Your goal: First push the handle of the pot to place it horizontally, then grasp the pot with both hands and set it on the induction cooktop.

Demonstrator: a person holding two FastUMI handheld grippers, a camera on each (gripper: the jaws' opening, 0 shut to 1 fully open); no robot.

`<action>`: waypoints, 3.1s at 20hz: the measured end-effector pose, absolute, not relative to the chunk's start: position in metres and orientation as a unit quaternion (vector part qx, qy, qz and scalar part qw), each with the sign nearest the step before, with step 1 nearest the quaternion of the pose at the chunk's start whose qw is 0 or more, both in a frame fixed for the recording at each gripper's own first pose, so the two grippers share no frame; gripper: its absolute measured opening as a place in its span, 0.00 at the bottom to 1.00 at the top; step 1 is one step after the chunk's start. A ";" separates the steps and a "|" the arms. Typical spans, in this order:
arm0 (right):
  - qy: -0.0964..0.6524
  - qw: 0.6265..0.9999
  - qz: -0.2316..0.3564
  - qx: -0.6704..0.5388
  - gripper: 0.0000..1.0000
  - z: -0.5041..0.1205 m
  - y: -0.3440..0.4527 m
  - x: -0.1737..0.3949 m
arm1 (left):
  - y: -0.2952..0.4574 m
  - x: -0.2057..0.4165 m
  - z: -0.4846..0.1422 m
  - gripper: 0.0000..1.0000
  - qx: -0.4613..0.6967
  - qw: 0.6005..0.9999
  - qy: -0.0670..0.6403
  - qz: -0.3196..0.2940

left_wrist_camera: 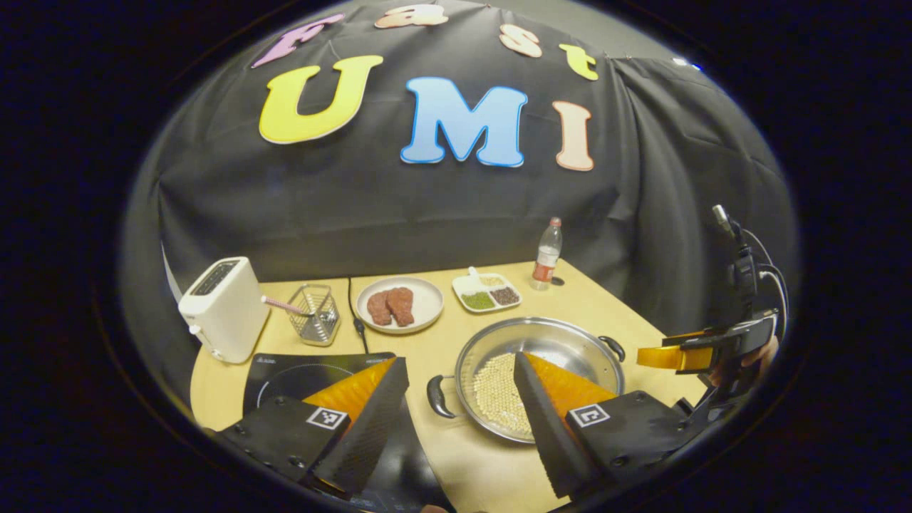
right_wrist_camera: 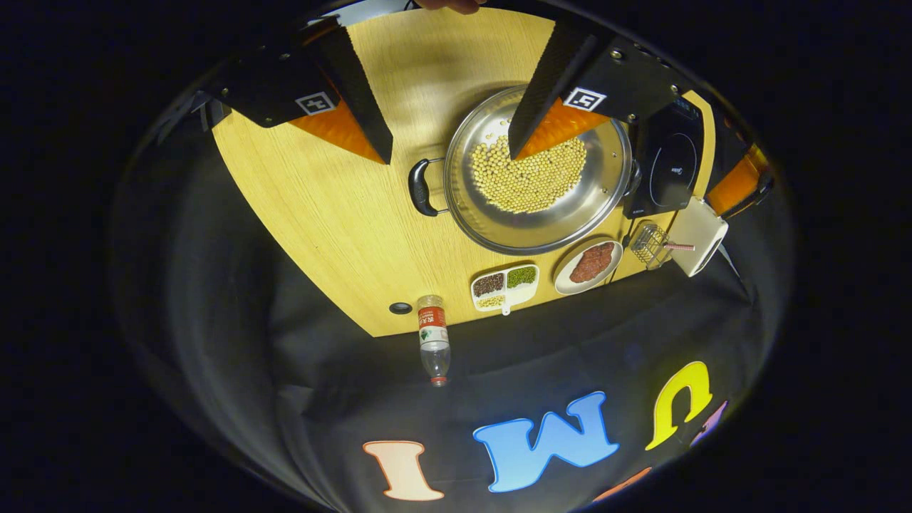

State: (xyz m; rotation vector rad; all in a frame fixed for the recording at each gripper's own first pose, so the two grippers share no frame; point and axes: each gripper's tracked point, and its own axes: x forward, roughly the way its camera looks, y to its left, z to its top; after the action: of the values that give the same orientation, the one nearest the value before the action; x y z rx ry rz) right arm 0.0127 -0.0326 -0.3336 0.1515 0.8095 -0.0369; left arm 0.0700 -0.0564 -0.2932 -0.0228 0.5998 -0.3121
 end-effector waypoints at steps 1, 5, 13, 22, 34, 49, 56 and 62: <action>0.397 0.915 -0.013 0.069 1.00 -0.336 -0.032 0.014 | -0.059 0.075 -0.306 0.98 -0.008 0.941 0.305 -0.148; 0.400 0.915 -0.004 0.056 1.00 -0.349 -0.035 0.034 | -0.068 0.092 -0.346 0.98 -0.003 0.934 0.332 -0.131; 0.414 0.908 0.001 0.054 1.00 -0.380 -0.042 0.070 | -0.074 0.108 -0.414 0.99 0.010 0.915 0.391 -0.101; 0.447 0.893 -0.012 0.051 1.00 -0.416 -0.043 0.086 | -0.077 0.114 -0.451 0.98 0.023 0.898 0.430 -0.095; 0.471 0.881 -0.023 0.041 0.70 -0.440 -0.043 0.095 | -0.067 0.115 -0.472 0.75 0.055 0.891 0.444 -0.077; 0.472 0.880 -0.015 0.059 0.56 -0.413 -0.037 0.088 | -0.061 0.118 -0.447 0.66 0.013 0.897 0.434 -0.078; 0.471 0.880 -0.017 0.058 0.56 -0.376 -0.030 0.075 | -0.052 0.114 -0.409 0.63 0.005 0.903 0.421 -0.084; 0.466 0.883 -0.005 0.054 0.56 -0.352 -0.002 0.065 | -0.021 0.102 -0.382 0.66 -0.002 0.906 0.416 -0.076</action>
State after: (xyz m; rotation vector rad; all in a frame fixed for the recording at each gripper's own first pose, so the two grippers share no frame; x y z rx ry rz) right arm 0.0646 -0.0020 -0.3516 0.1114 0.9697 -0.0113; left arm 0.1019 -0.0214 -0.3822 -0.0048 0.8588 -0.1563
